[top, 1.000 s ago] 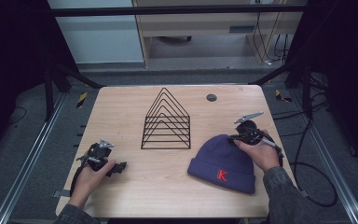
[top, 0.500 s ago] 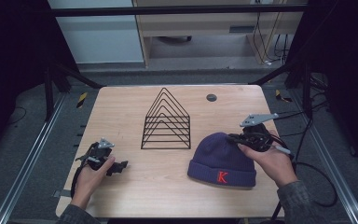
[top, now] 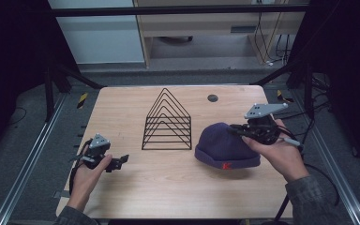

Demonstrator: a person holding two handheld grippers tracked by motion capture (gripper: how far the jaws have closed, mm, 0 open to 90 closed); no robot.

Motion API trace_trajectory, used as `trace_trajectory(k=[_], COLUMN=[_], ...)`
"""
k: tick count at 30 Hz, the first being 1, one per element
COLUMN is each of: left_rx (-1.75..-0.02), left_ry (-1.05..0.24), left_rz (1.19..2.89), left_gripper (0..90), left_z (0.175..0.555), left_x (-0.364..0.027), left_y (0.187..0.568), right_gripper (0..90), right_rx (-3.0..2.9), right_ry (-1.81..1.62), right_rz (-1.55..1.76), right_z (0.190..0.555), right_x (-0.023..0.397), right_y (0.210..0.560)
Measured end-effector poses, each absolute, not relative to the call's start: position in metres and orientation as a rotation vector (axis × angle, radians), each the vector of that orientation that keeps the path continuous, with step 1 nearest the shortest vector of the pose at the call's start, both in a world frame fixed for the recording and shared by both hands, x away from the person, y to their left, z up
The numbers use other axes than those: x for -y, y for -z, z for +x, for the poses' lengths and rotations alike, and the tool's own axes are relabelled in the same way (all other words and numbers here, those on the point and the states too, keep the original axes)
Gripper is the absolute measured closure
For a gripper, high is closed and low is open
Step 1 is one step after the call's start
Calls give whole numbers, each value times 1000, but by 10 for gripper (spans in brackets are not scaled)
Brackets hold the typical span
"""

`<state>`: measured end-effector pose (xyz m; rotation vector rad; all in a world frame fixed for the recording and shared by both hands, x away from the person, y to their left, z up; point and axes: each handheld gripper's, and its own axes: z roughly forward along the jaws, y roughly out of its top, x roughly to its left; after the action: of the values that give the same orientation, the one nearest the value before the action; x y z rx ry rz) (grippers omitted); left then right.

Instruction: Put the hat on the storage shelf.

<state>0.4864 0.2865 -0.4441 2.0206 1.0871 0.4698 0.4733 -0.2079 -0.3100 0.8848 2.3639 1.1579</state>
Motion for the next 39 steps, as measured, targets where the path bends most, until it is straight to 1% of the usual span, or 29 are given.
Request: trace_trajectory(k=[7, 8, 13, 17, 21, 27, 39], left_rx=[-1008, -1003, -964, -945, -933, -923, -851], left_ry=[-447, -440, -435, -432, -399, -393, -409], left_rz=[1939, 1936, 1946, 1949, 1924, 1912, 1895], left_gripper=[56, 56, 61, 76, 80, 87, 86], left_z=[500, 503, 516, 522, 526, 528, 533], left_x=[-282, -280, -275, -273, -271, -259, -238], left_y=[398, 392, 372, 362, 355, 355, 322], right_gripper=[821, 821, 822, 821, 821, 821, 822], right_rx=[-2304, -2289, -2273, -2270, -2264, -2233, -2186], right_ry=[-1211, -1228, -1248, -1248, -1246, -1282, -1276], right_rz=[862, 855, 838, 822, 819, 825, 807], right_z=[486, 489, 497, 504, 513, 521, 527], right_x=[216, 217, 214, 211, 207, 205, 196], right_y=[275, 265, 250, 242, 233, 221, 197])
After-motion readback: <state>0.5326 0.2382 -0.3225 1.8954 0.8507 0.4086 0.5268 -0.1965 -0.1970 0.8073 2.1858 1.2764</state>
